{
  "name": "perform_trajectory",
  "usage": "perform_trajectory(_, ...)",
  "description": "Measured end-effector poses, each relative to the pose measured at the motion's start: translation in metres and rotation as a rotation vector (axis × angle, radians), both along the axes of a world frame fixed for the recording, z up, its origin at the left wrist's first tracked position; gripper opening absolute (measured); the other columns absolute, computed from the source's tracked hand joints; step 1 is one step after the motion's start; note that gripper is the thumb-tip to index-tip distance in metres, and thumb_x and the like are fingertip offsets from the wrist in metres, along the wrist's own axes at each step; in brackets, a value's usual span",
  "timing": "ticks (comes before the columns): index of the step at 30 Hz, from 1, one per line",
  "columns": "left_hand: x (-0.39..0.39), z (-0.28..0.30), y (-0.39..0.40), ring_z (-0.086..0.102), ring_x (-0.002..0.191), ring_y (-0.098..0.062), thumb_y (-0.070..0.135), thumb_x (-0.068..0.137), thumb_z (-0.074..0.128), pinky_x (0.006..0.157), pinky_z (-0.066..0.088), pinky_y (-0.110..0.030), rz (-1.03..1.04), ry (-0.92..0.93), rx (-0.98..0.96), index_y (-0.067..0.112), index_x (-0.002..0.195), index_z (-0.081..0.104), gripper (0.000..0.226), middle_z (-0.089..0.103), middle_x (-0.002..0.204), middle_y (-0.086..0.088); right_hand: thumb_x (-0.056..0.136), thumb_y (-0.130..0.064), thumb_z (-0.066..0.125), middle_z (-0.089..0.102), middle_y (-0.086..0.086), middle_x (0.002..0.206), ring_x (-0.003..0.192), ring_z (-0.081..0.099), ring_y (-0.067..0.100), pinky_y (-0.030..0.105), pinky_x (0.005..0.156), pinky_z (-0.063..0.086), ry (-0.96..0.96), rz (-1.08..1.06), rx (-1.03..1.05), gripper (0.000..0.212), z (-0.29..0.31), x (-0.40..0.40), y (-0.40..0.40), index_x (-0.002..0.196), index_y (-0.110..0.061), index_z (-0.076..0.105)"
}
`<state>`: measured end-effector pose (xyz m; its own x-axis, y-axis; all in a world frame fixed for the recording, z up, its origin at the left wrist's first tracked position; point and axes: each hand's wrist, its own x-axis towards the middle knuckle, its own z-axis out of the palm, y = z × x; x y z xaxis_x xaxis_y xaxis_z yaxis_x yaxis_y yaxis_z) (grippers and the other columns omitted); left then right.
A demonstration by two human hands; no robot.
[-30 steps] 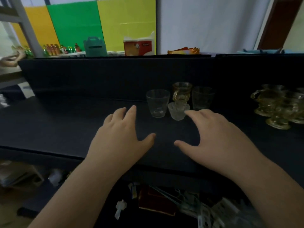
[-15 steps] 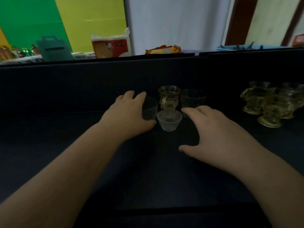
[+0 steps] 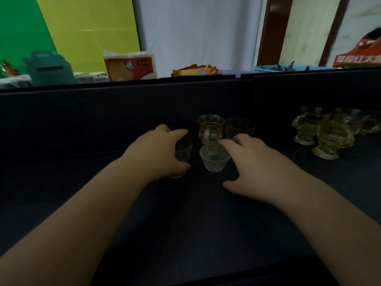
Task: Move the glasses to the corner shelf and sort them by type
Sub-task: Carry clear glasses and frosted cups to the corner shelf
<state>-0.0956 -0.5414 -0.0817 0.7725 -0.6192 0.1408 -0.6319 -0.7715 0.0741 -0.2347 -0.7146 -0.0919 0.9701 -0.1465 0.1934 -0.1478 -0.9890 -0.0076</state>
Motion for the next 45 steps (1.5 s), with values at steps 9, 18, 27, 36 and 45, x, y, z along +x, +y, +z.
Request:
perform_trajectory(9, -0.007, 0.004, 0.038, 0.046, 0.115, -0.014, 0.065, 0.069, 0.071, 0.086, 0.049, -0.031, -0.058, -0.035, -0.1, 0.047, 0.149, 0.021, 0.096, 0.034, 0.142, 0.008, 0.075, -0.061, 0.074, 0.044, 0.003, 0.139, 0.121, 0.05, 0.022, 0.035, 0.091, 0.05, 0.058, -0.084, 0.073, 0.088, -0.007, 0.044, 0.012, 0.146, -0.025, 0.036)
perform_trajectory(18, -0.025, 0.002, 0.058, 0.047, 0.116, -0.014, 0.064, 0.071, 0.07, 0.09, 0.05, -0.035, -0.121, -0.094, -0.205, 0.046, 0.149, 0.022, 0.093, 0.036, 0.141, 0.009, 0.078, -0.048, 0.075, 0.048, -0.003, 0.113, 0.094, 0.056, 0.014, 0.031, 0.079, 0.053, -0.011, -0.159, 0.21, 0.057, -0.014, 0.038, 0.023, 0.127, -0.028, 0.054)
perform_trajectory(27, -0.075, 0.008, 0.031, 0.046, 0.117, -0.012, 0.07, 0.071, 0.064, 0.09, 0.048, -0.032, -0.305, -0.159, -0.219, 0.047, 0.149, 0.019, 0.093, 0.035, 0.141, 0.011, 0.077, -0.055, 0.075, 0.045, -0.009, 0.114, 0.097, 0.051, 0.009, 0.024, 0.075, 0.043, -0.217, -0.237, 0.244, 0.066, -0.003, -0.054, 0.008, 0.133, -0.031, 0.049)
perform_trajectory(36, -0.161, -0.002, -0.074, 0.044, 0.117, -0.009, 0.072, 0.07, 0.063, 0.09, 0.045, -0.028, -0.485, -0.102, -0.308, 0.048, 0.148, 0.021, 0.092, 0.035, 0.137, 0.018, 0.076, -0.057, 0.073, 0.043, -0.01, 0.116, 0.105, 0.05, 0.009, 0.026, 0.086, 0.043, -0.298, -0.415, 0.218, 0.076, -0.008, -0.198, -0.075, 0.14, -0.029, 0.044)
perform_trajectory(45, -0.266, -0.01, -0.215, 0.042, 0.12, -0.008, 0.073, 0.07, 0.064, 0.091, 0.043, -0.027, -0.62, -0.07, -0.341, 0.047, 0.149, 0.021, 0.093, 0.034, 0.139, 0.017, 0.077, -0.057, 0.072, 0.042, -0.011, 0.12, 0.114, 0.05, 0.011, 0.024, 0.09, 0.041, -0.28, -0.576, 0.178, 0.078, -0.016, -0.339, -0.183, 0.143, -0.029, 0.041)
